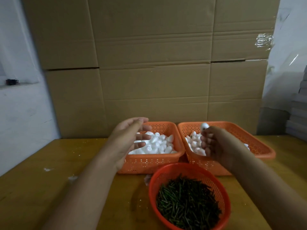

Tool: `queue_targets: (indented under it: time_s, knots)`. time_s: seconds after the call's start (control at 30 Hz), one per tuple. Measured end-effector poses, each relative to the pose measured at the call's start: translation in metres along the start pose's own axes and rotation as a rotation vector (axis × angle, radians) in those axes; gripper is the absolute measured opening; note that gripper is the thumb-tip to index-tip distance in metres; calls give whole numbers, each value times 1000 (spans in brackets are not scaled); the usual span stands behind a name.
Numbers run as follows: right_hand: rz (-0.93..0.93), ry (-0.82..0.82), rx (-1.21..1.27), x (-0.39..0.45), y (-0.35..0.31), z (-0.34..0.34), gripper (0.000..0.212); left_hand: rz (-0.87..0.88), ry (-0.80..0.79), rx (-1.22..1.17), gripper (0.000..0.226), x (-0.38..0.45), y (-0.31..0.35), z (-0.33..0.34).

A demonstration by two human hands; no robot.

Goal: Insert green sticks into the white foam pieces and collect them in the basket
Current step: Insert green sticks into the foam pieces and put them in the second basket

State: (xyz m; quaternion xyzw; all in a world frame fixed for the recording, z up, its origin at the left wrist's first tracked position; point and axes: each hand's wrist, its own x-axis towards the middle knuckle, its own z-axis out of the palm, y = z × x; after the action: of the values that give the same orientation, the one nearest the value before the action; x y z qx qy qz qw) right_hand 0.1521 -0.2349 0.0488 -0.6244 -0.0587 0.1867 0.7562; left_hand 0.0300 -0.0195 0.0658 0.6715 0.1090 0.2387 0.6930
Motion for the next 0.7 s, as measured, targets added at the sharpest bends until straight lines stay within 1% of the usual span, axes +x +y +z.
queue_targets:
  time_s: [0.1, 0.17, 0.23, 0.3, 0.4, 0.47, 0.57, 0.6, 0.63, 0.7]
  knots:
    - [-12, 91, 129, 23, -15, -14, 30, 6, 32, -6, 21, 4, 2, -9]
    - [-10, 131, 165, 33, -24, -22, 29, 8, 51, 11, 21, 6, 1, -12]
    - [25, 114, 146, 38, -27, -24, 24, 9, 75, 51, 19, 8, -2, -14]
    - [34, 52, 34, 34, -24, -23, 24, 19, 96, 120, 17, 11, -6, -14]
    - [-59, -69, -292, 18, -10, -16, 19, 47, 109, 233, 15, 18, -15, -16]
    - [-150, -221, -547, 2, 0, -11, 16, 88, 112, 347, 17, 24, -24, -16]
    - [-241, -500, -940, -17, 11, -1, 10, 130, 102, 581, 18, 36, -41, -14]
    - [-278, -579, -1083, -21, 16, 1, 13, 119, 79, 660, 18, 40, -47, -12]
    - [-323, -632, -1231, -24, 21, 4, 19, 99, 49, 746, 18, 45, -53, -9]
    - [-381, -674, -1454, -28, 29, 9, 35, 52, 2, 924, 20, 53, -60, -6]
